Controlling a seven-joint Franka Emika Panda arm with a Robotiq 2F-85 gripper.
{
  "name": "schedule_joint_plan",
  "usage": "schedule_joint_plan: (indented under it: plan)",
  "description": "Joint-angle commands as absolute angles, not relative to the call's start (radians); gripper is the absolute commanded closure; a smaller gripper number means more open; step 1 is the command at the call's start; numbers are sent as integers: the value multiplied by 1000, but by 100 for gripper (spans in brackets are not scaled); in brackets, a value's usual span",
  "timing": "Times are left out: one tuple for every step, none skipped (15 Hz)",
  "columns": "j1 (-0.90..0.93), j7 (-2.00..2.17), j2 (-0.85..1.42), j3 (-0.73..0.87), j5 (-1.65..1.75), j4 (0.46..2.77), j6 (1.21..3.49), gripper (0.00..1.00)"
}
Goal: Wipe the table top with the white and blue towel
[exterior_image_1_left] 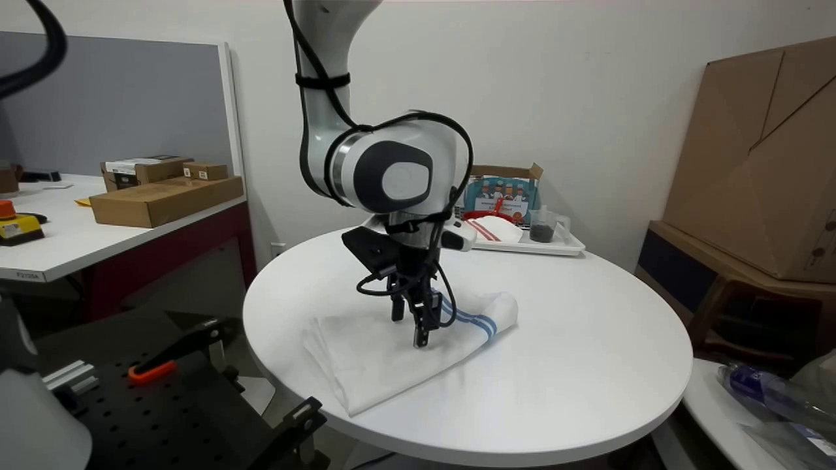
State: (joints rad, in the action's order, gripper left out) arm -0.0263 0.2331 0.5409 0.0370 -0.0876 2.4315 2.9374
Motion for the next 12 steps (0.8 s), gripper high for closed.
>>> schedule_joint_plan:
  plan:
    - [-47,210,564,25,-126,2423,2976,42]
    - [-47,209,569,25,-126,2424,2980,51]
    - [-49,208,571,24,-126,2425,2983,58]
    - [-52,207,570,22,-127,2426,2988,67]
    - [-52,206,569,20,-126,2428,2992,73]
    - [-52,206,569,19,-126,2431,2999,80]
    - [-52,206,569,18,-126,2433,3005,88]
    - [-53,204,568,15,-126,2436,3009,95]
    - [-55,202,566,12,-126,2439,3013,100]
    - [-56,201,564,10,-126,2442,3017,100]
    - [-62,196,558,4,-127,2447,3015,100]
    - [-69,189,559,-4,-127,2449,3013,100]
